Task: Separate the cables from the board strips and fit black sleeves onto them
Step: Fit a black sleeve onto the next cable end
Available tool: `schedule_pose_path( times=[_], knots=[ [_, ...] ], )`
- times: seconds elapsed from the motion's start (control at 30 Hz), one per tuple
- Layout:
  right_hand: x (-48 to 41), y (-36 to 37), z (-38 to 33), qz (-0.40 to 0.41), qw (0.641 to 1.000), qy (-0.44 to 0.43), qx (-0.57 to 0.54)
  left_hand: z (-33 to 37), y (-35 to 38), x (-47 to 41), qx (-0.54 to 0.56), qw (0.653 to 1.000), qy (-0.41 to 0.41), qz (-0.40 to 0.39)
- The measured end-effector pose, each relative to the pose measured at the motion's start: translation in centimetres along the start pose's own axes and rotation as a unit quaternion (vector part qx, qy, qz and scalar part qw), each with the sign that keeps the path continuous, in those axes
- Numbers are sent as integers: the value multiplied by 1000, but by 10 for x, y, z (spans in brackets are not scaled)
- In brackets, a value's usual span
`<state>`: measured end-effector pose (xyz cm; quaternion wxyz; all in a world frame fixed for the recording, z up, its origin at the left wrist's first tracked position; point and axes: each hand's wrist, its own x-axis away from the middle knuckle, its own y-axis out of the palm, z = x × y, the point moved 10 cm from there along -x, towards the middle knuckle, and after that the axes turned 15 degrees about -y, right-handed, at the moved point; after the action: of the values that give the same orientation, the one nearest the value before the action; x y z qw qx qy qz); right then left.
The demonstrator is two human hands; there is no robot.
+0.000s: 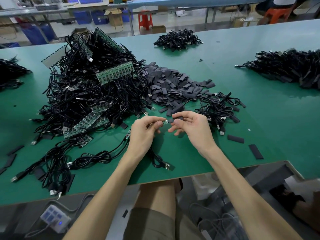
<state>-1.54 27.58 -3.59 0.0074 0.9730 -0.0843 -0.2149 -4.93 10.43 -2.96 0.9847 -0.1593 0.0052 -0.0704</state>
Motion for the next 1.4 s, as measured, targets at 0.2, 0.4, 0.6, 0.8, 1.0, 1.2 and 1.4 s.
schedule_pose_path(
  times=[0.2, 0.4, 0.6, 0.8, 1.0, 1.2, 1.4],
  knots=[
    [1, -1, 0, -9, 1000, -5, 21, 3, 0, 3, -3, 1000, 6, 3],
    [1, -4, -2, -2, 999, -14, 34, 3, 1, 4, -5, 1000, 16, -3],
    [3, 0, -2, -8, 1000, -12, 16, 2, 2, 4, 7, 1000, 11, -5],
    [3, 2, -5, -23, 999, -17, 42, -2, 1, 1, 17, 1000, -7, -4],
    [4, 2, -4, -26, 998, -16, 54, -3, 1, 1, 11, 1000, -9, -2],
    [4, 0, 1, -37, 993, -7, 116, -5, 2, -1, 5, 1000, -7, -7],
    [4, 2, -4, -49, 989, -11, 136, -8, 3, -3, -8, 1000, -7, -8]
  ],
)
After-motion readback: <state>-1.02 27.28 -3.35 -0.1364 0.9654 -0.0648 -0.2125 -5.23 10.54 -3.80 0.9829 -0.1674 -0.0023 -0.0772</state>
